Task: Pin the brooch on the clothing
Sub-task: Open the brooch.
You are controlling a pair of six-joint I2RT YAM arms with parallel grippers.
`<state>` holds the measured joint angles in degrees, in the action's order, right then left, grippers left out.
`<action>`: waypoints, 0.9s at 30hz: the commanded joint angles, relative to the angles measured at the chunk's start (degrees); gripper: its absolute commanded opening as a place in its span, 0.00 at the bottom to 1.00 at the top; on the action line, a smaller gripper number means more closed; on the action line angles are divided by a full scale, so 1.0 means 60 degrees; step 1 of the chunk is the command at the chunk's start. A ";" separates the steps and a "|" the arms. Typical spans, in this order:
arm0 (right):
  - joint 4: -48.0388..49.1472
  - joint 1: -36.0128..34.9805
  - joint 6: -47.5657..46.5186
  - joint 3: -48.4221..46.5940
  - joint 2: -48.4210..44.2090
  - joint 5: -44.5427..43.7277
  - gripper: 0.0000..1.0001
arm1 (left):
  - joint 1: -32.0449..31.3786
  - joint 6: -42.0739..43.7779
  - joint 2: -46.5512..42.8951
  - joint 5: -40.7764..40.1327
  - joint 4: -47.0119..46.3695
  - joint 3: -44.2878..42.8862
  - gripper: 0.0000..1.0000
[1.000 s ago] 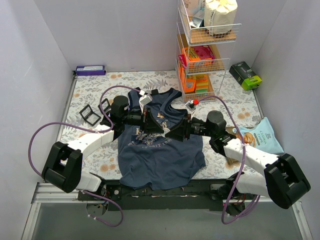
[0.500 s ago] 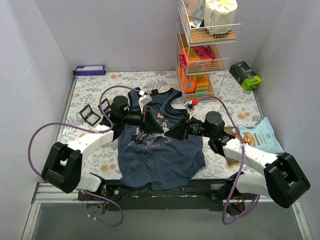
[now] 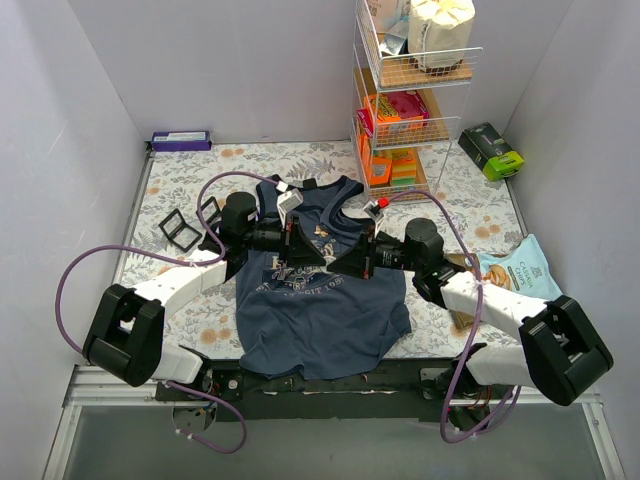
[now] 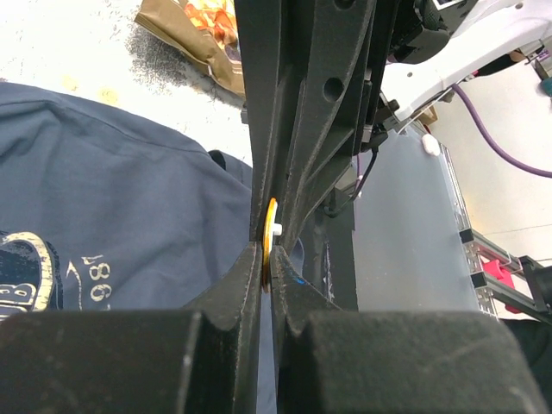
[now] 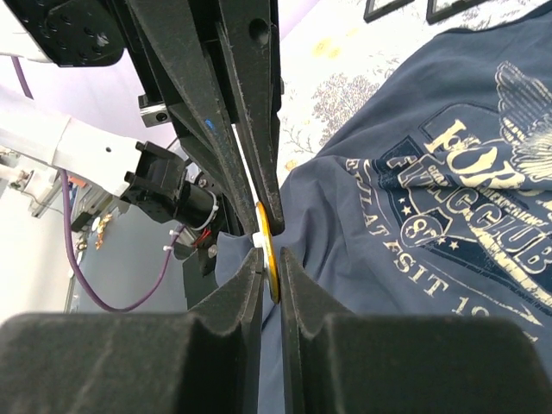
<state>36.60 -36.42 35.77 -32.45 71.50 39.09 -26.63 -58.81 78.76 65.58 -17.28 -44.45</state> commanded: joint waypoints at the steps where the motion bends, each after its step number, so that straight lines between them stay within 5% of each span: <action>1: -0.0079 -0.0038 -0.0117 -0.0554 0.0445 -0.0188 0.04 | -0.0643 0.0308 -0.0281 0.0524 0.0403 -0.0209 0.00; 12: -0.0241 -0.0169 -0.0204 -0.0847 0.0915 0.0340 0.15 | -0.1040 0.0630 0.0130 0.0613 0.0974 -0.0458 0.00; 16: -0.0387 -0.0169 -0.0351 -0.0862 0.0696 0.0355 0.20 | -0.1011 0.1011 -0.0002 -0.0454 0.1734 -0.0590 0.00; 27: -0.2494 -0.0126 -0.1785 -0.1008 -0.0696 -0.0464 0.49 | -0.0322 0.0763 0.0233 -0.2301 0.2279 -0.0840 0.00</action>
<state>25.76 -36.95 30.15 -35.27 71.59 39.66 -29.98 -53.60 81.34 57.39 -4.40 -48.69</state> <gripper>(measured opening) 0.469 0.032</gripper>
